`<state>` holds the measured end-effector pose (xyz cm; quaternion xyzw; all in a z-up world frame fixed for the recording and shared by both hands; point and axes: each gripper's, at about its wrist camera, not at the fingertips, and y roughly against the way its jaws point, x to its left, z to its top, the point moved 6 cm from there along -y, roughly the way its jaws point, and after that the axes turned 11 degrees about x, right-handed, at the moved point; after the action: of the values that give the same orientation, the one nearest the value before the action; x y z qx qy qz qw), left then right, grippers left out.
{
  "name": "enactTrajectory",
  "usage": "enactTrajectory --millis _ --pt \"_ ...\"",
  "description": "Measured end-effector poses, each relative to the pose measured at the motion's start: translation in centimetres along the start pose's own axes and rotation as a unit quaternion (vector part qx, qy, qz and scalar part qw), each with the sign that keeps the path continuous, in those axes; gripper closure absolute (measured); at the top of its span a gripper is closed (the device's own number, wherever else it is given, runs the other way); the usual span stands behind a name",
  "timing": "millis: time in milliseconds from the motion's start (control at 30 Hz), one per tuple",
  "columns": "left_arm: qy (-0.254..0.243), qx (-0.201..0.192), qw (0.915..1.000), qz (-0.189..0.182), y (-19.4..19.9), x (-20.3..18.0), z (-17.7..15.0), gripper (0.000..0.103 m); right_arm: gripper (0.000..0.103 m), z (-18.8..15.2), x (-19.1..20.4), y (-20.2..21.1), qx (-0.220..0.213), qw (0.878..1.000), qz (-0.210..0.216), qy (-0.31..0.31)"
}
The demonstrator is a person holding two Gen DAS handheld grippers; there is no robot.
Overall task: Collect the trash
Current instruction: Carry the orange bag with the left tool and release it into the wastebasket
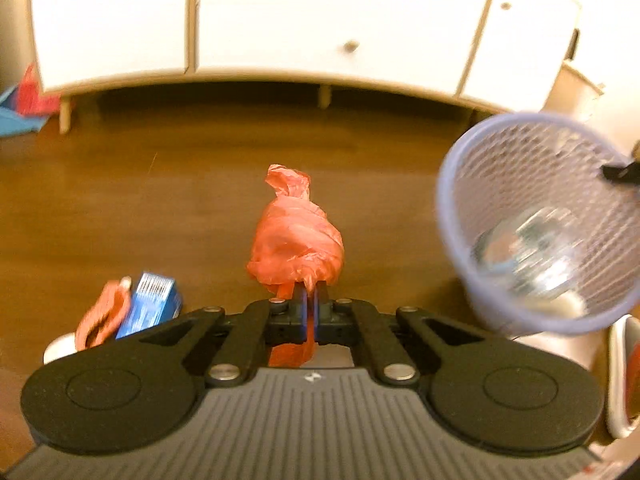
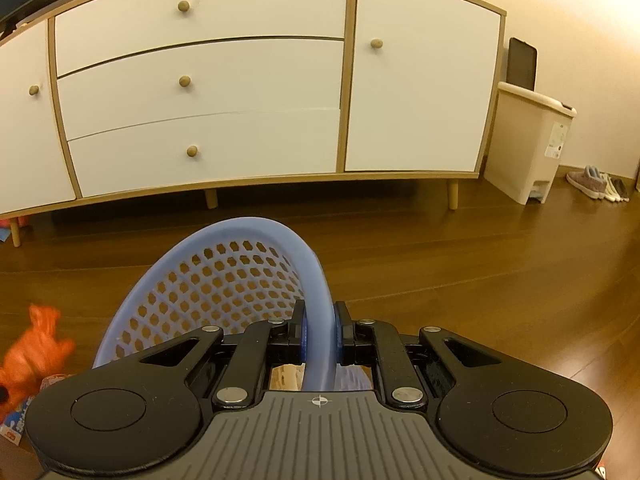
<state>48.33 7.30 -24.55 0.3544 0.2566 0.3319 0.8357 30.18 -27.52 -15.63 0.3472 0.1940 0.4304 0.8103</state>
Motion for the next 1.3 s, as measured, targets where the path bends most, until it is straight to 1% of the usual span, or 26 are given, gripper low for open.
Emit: enactTrajectory --millis 100,167,367,533,700,733,767,833,867,1000,1300 --pt "-0.019 -0.019 0.9994 -0.021 2.1 -2.2 1.5 0.103 0.094 -0.4 -0.1 0.2 0.002 1.0 0.004 -0.005" --pt "-0.035 -0.024 0.9984 -0.036 3.2 -4.0 2.4 0.103 0.094 -0.6 -0.3 0.4 0.004 1.0 0.005 -0.008" --pt "-0.061 -0.04 0.9931 -0.092 5.3 -9.2 4.4 0.103 0.094 -1.0 -0.7 0.8 0.012 1.0 0.012 -0.02" --pt "-0.074 -0.041 0.988 -0.13 5.4 -12.4 5.9 0.103 0.094 -1.4 -1.2 1.2 0.016 0.999 0.013 -0.03" --pt "-0.083 -0.031 0.9806 -0.175 5.5 -15.8 5.9 0.102 0.094 -1.5 -1.3 1.4 0.018 0.999 0.015 -0.037" --pt "-0.085 -0.026 0.9795 -0.181 5.3 -16.4 5.8 0.1 0.094 -1.5 -1.2 1.4 0.018 0.999 0.015 -0.037" --pt "-0.085 -0.019 0.9795 -0.181 5.0 -16.9 5.6 0.098 0.094 -1.5 -1.1 1.5 0.018 0.999 0.015 -0.036" --pt "-0.081 -0.013 0.9817 -0.172 4.4 -17.5 5.3 0.084 0.094 -1.6 -0.9 1.5 0.017 0.999 0.015 -0.033" --pt "-0.08 -0.009 0.9821 -0.17 4.1 -17.7 5.3 0.082 0.094 -1.6 -0.8 1.5 0.017 0.999 0.015 -0.032" --pt "-0.071 -0.007 0.9829 -0.169 3.8 -17.7 5.1 0.079 0.094 -1.7 -1.1 1.4 0.018 0.999 0.015 -0.033" --pt "-0.043 -0.011 0.9872 -0.153 5.2 -14.0 4.1 0.077 0.094 -1.7 -1.1 1.4 0.019 0.999 0.012 -0.035"
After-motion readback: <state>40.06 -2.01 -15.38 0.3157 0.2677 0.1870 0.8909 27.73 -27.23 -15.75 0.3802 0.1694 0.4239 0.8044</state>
